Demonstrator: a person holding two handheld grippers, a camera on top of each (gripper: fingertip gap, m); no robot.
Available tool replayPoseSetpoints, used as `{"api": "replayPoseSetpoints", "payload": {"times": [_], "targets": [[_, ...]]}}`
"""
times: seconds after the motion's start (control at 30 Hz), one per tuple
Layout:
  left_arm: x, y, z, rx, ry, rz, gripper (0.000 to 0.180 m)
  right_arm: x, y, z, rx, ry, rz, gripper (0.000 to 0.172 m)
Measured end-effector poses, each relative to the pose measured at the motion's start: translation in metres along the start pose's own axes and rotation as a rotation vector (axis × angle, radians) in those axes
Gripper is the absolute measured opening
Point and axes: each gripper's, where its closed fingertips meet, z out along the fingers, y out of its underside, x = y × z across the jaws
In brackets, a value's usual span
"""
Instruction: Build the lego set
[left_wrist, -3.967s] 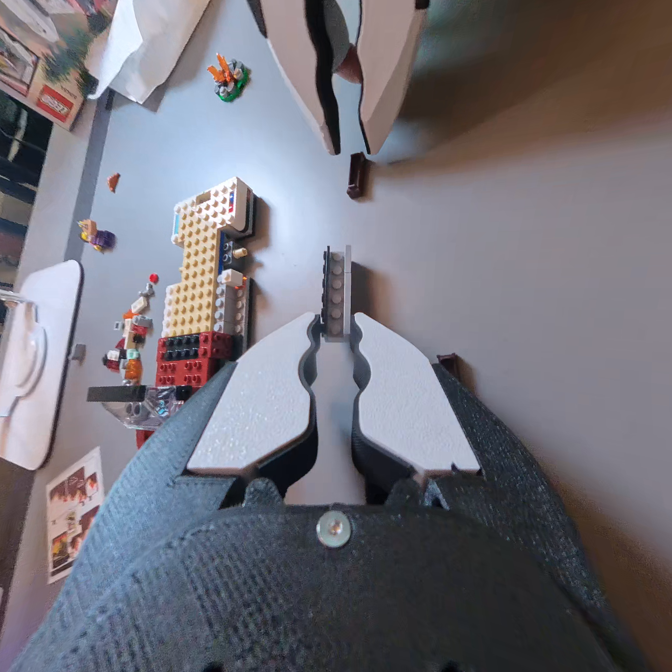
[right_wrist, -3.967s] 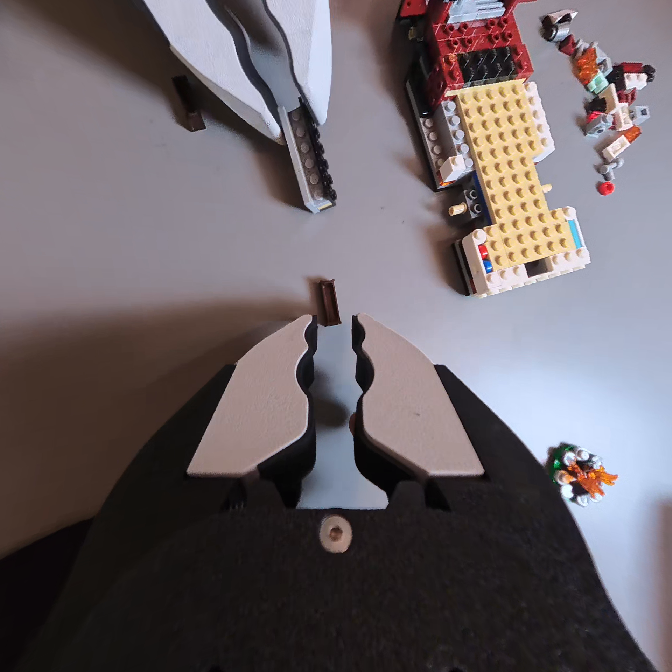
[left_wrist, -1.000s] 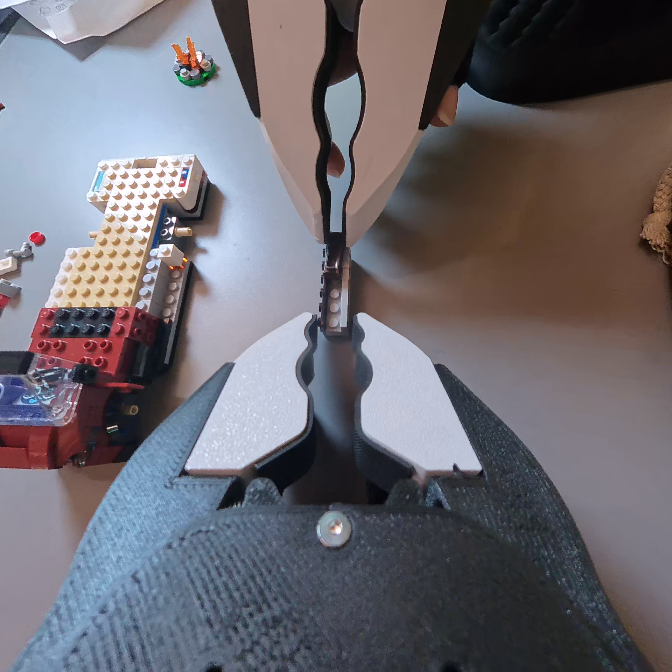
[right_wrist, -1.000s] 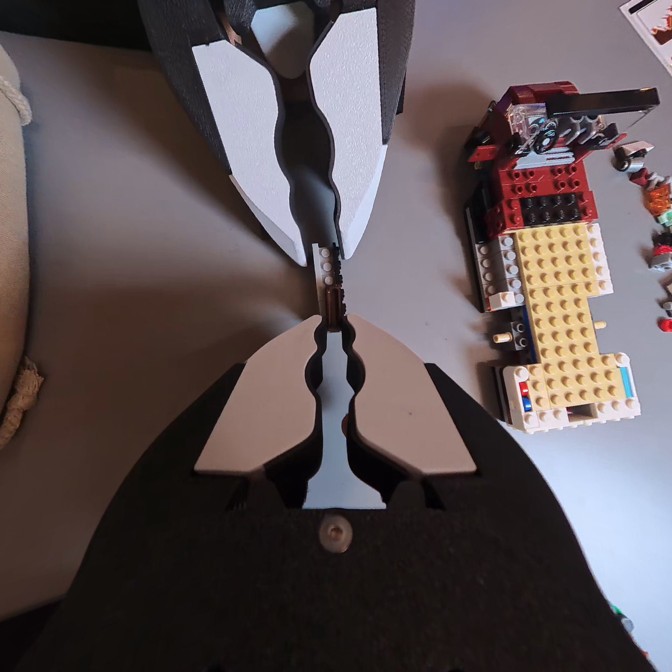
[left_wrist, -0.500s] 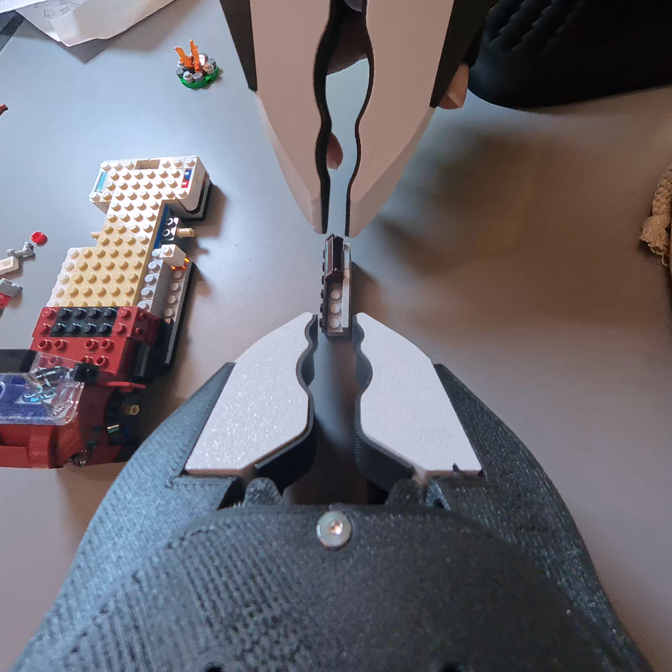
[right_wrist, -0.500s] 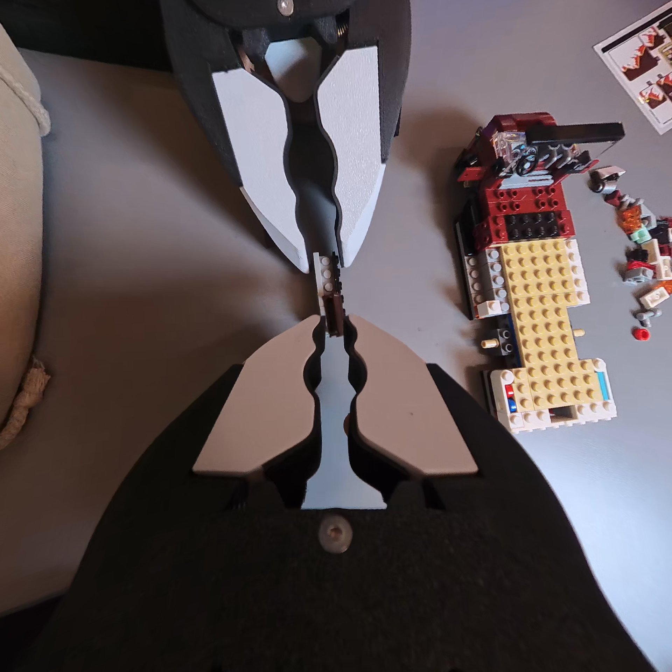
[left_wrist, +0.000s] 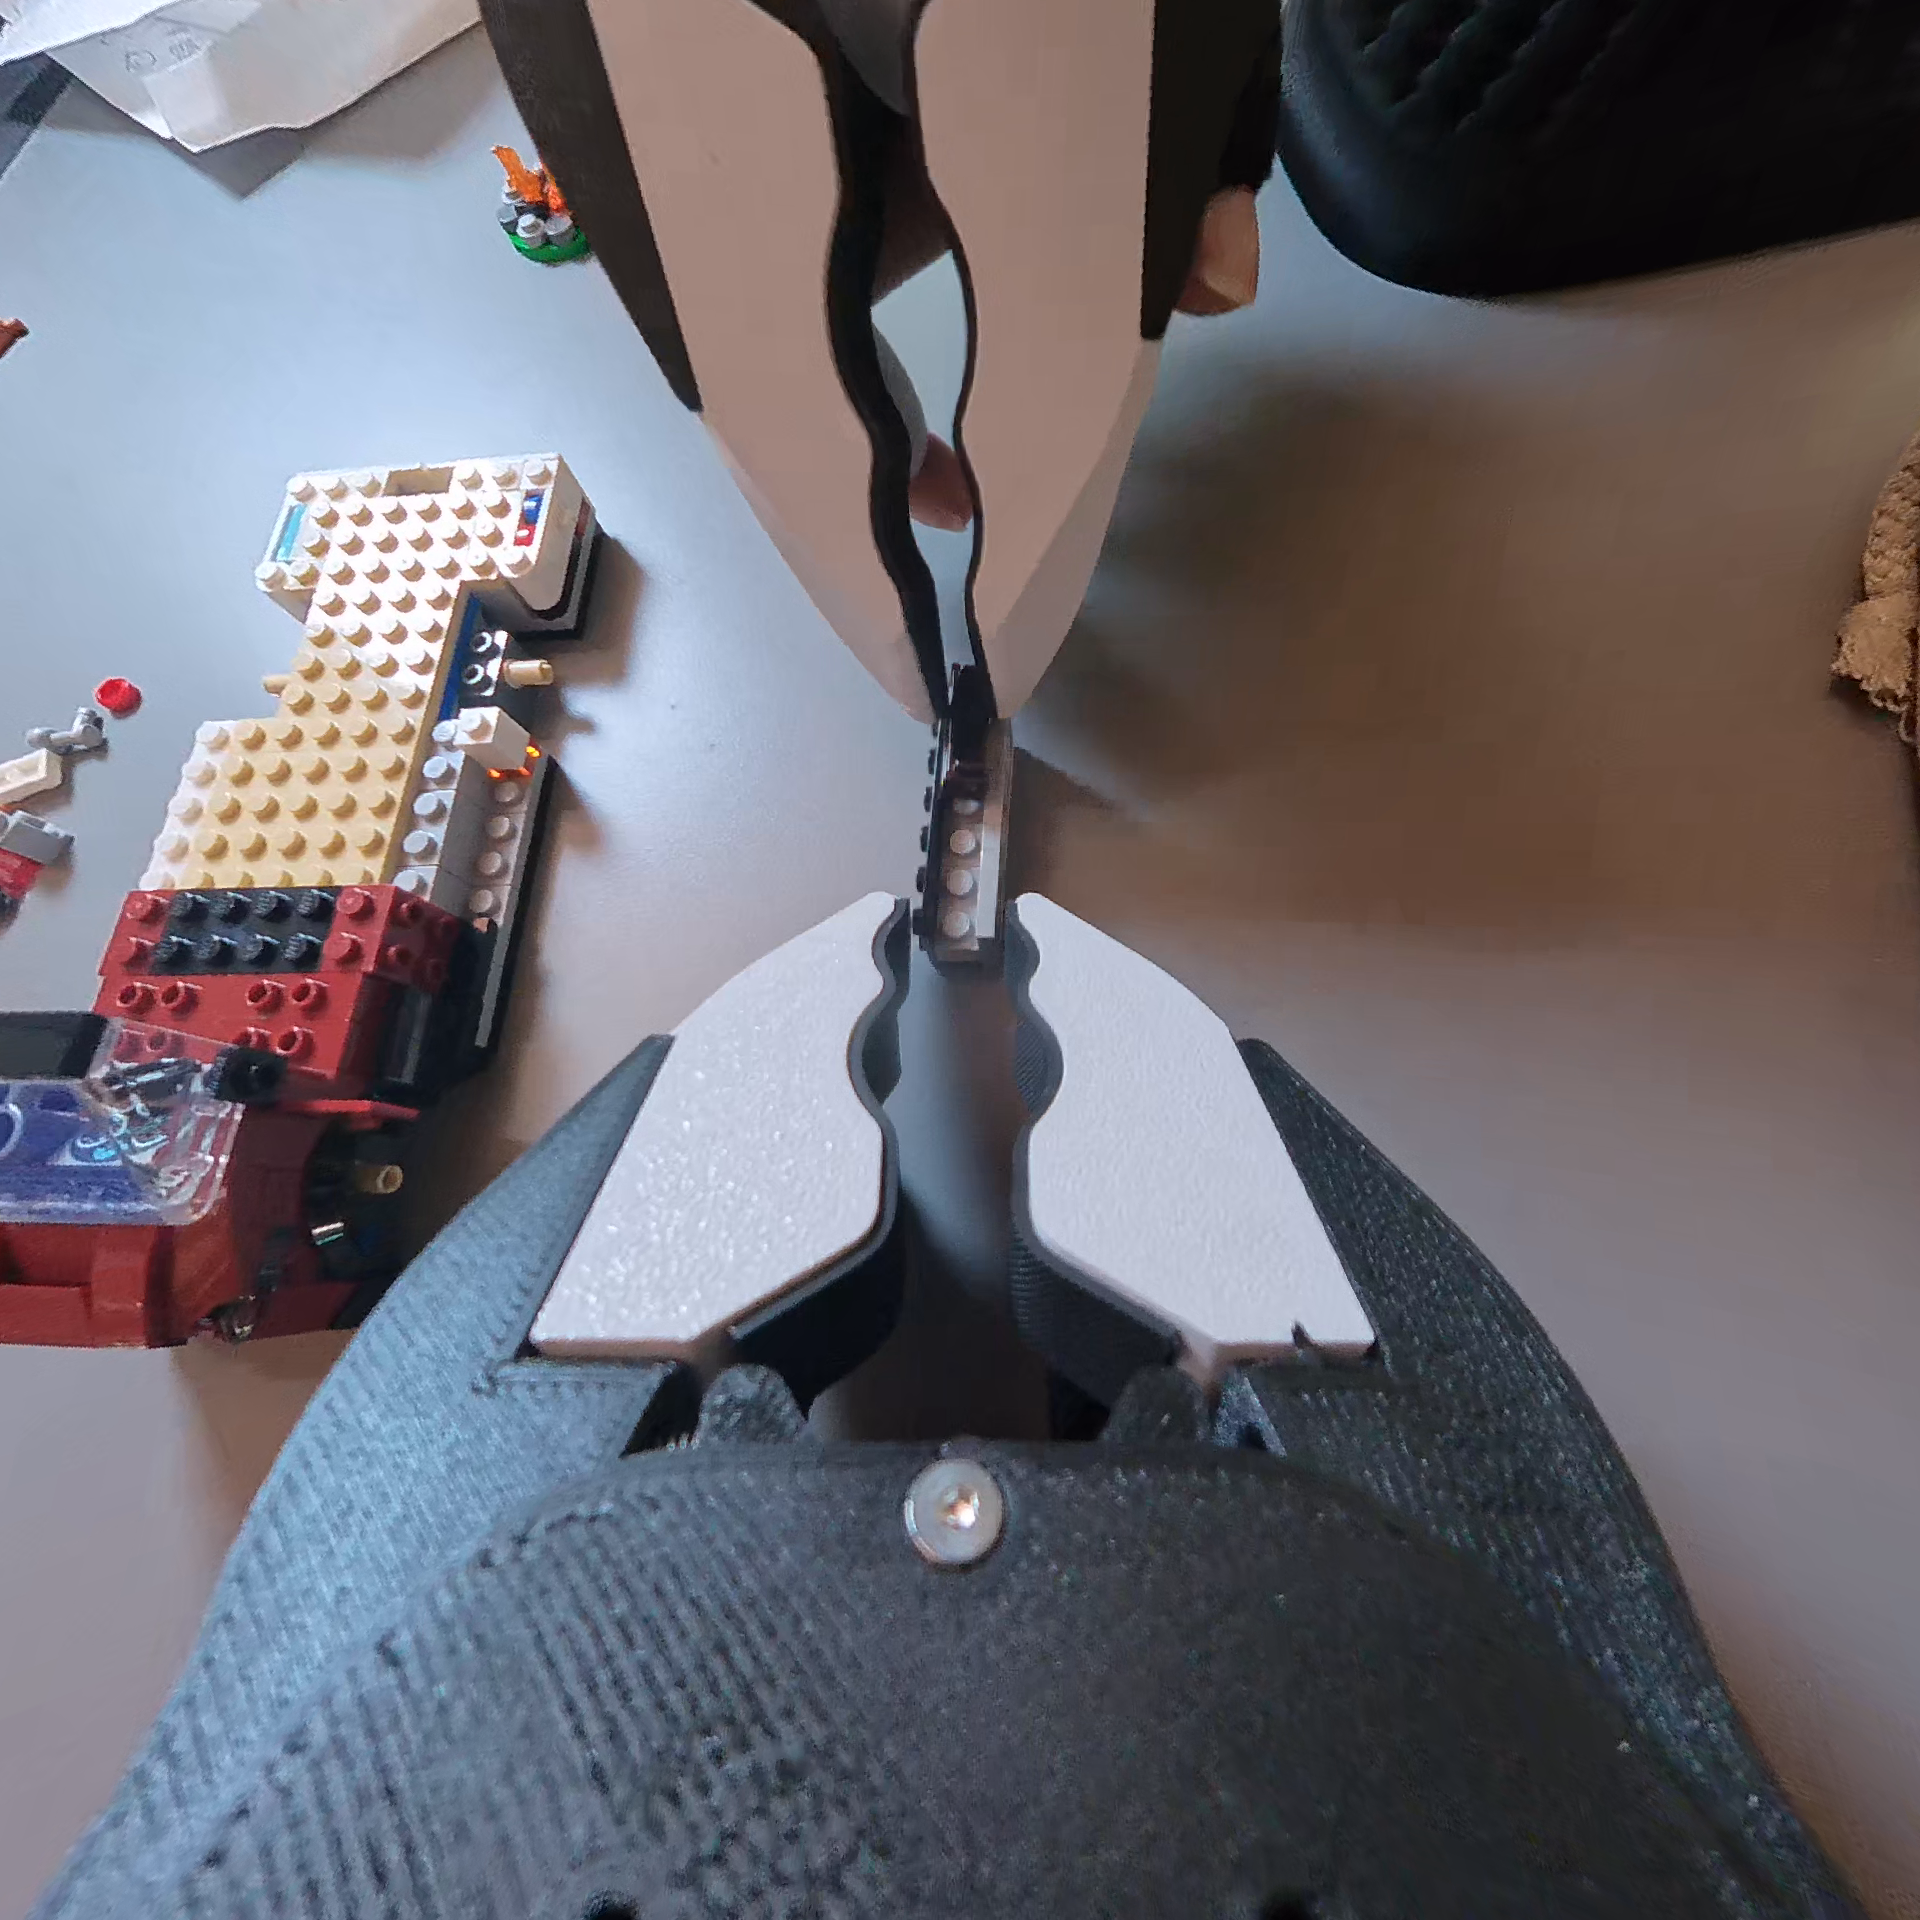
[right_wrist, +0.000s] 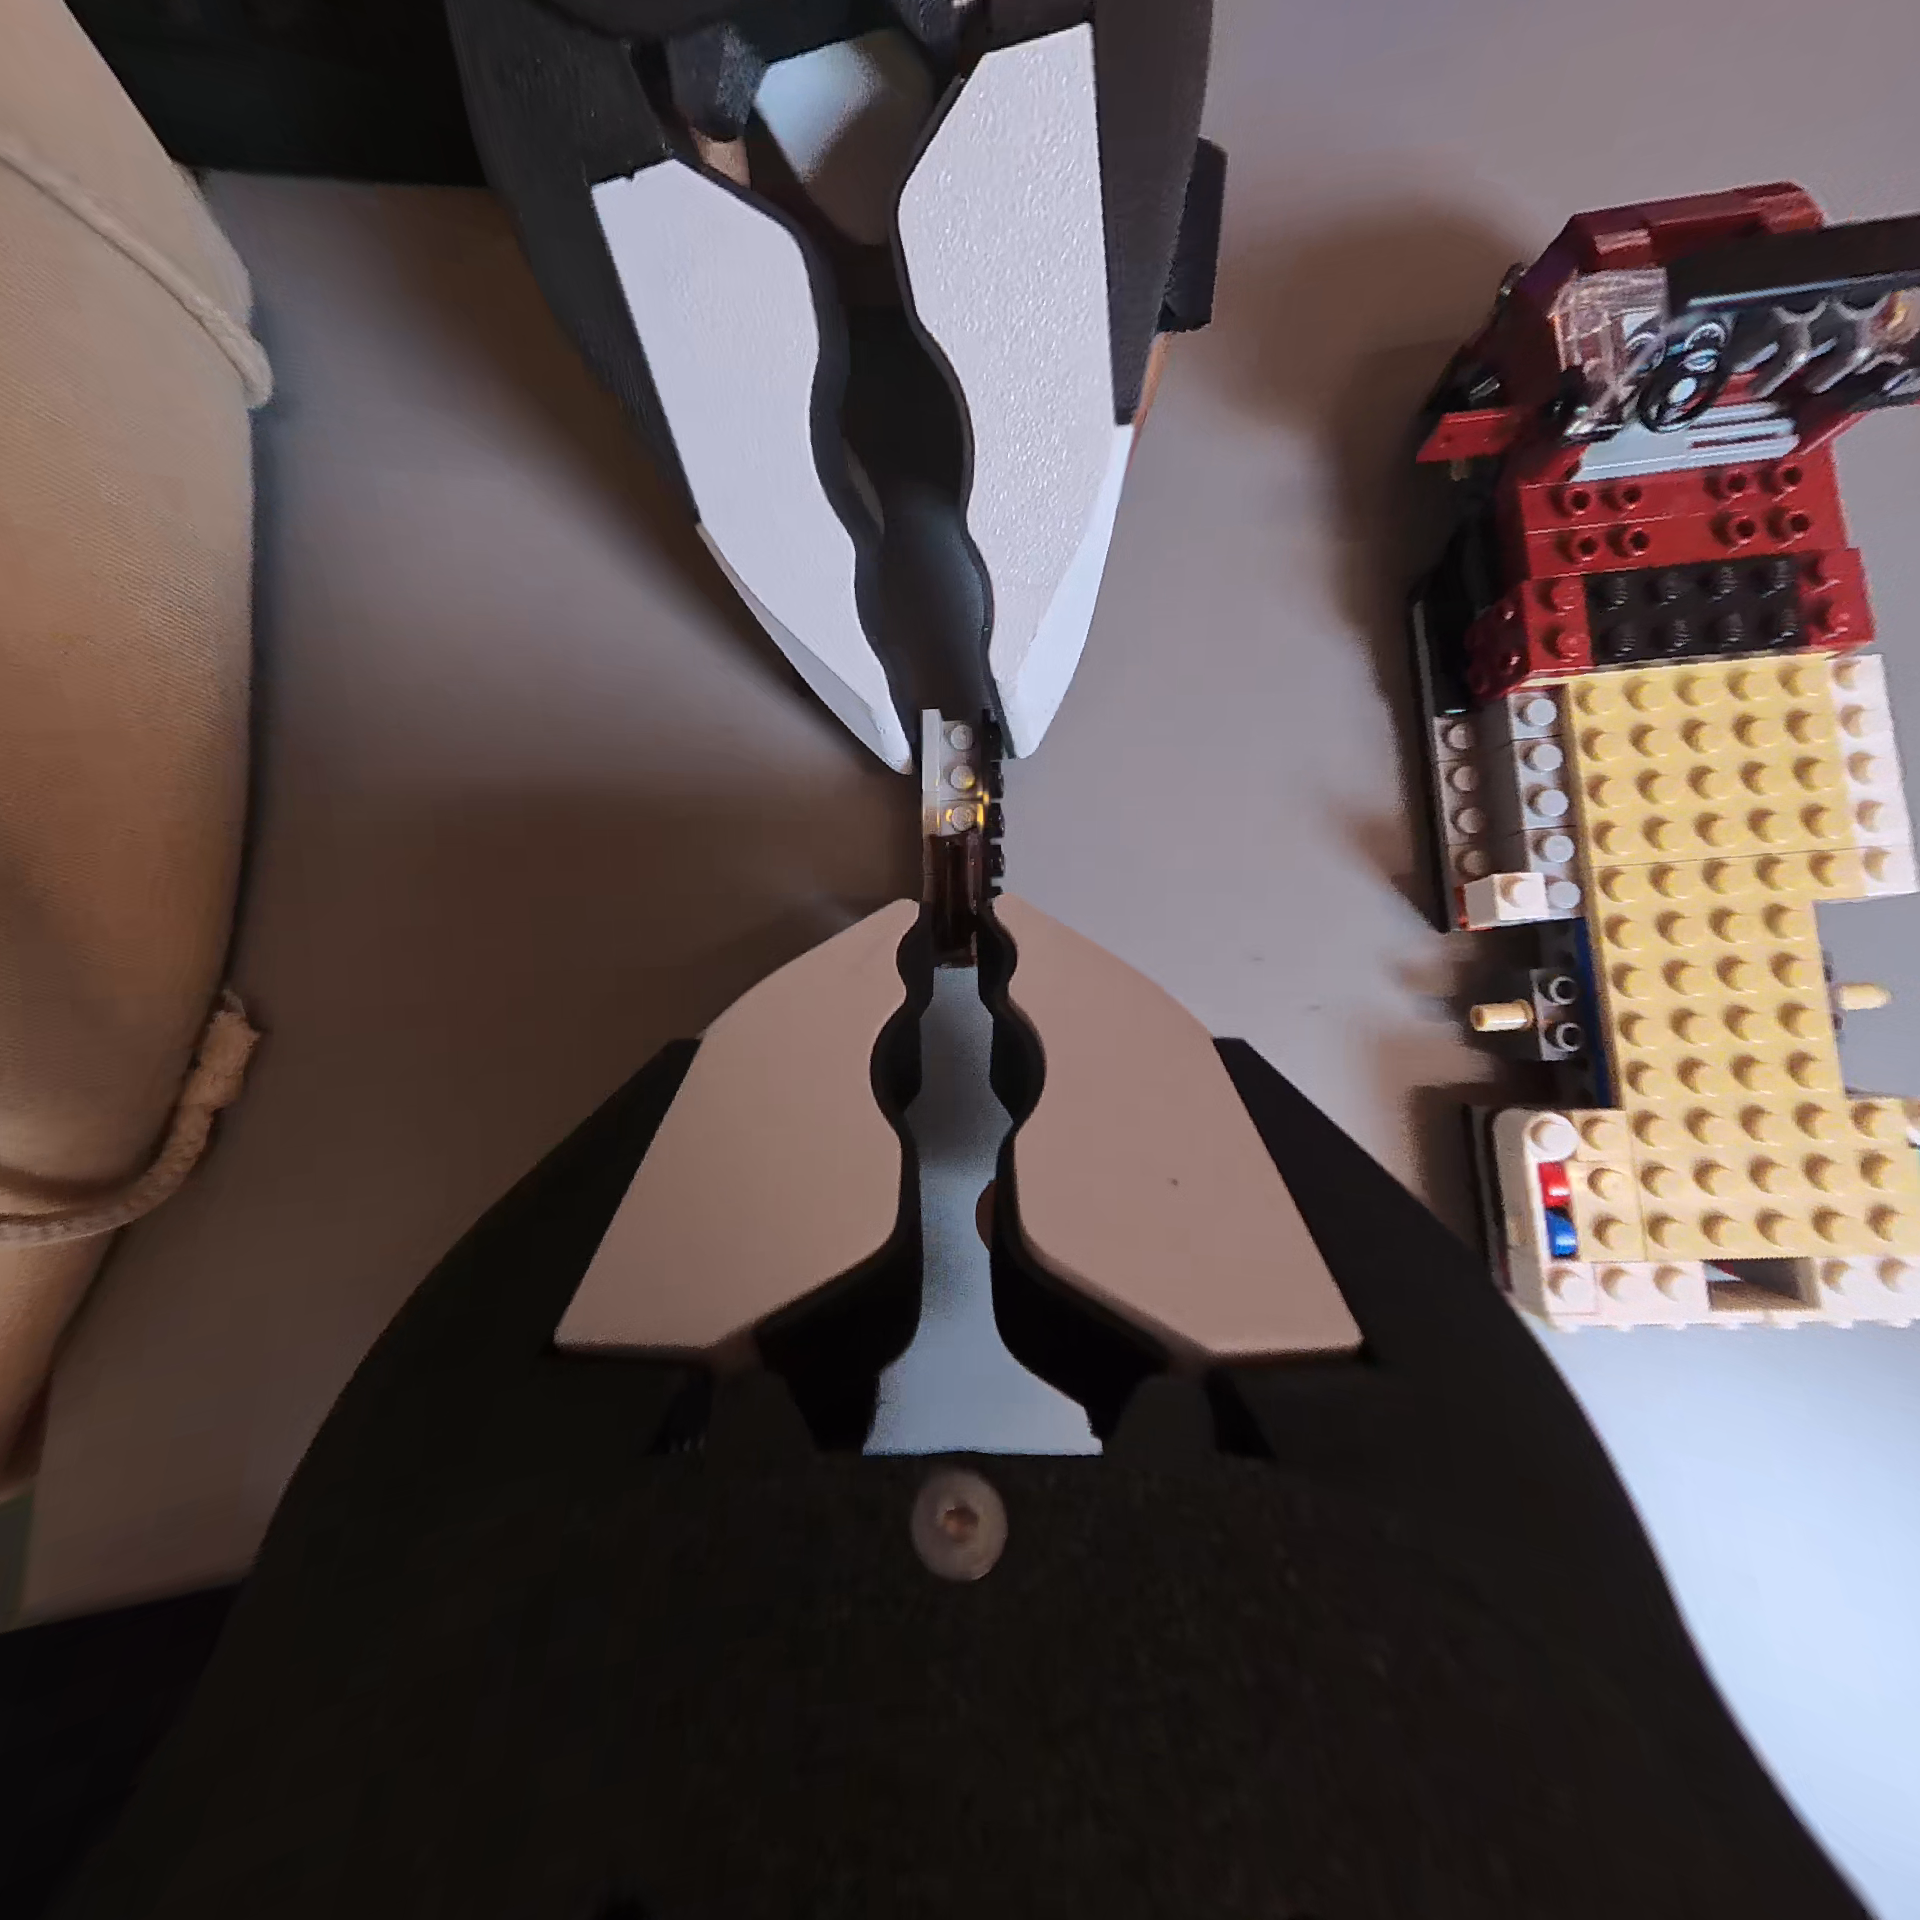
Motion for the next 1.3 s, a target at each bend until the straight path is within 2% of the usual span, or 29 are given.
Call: {"api": "replayPoseSetpoints", "payload": {"times": [0.17, 0.63, 0.8, 1.1, 1.3], "targets": [[0.000, 0.000, 0.000, 0.001, 0.001, 0.003, 0.016, 0.000, 0.002, 0.000, -0.016, -0.087, 0.076, 0.008], [0.000, 0.000, 0.000, 0.001, 0.009, -0.001, 0.016, 0.002, 0.003, 0.002, -0.050, -0.088, 0.083, 0.015], [0.000, 0.000, 0.000, 0.002, 0.008, -0.002, 0.016, 0.001, -0.001, -0.004, -0.014, -0.038, 0.011, 0.014], [-0.001, 0.001, -0.001, 0.001, 0.001, 0.003, 0.016, -0.002, 0.000, -0.009, 0.086, 0.113, -0.262, 0.009], [-0.003, 0.001, -0.001, 0.002, 0.000, 0.009, 0.016, 0.004, 0.006, -0.004, 0.092, 0.141, -0.289, 0.010]]}}
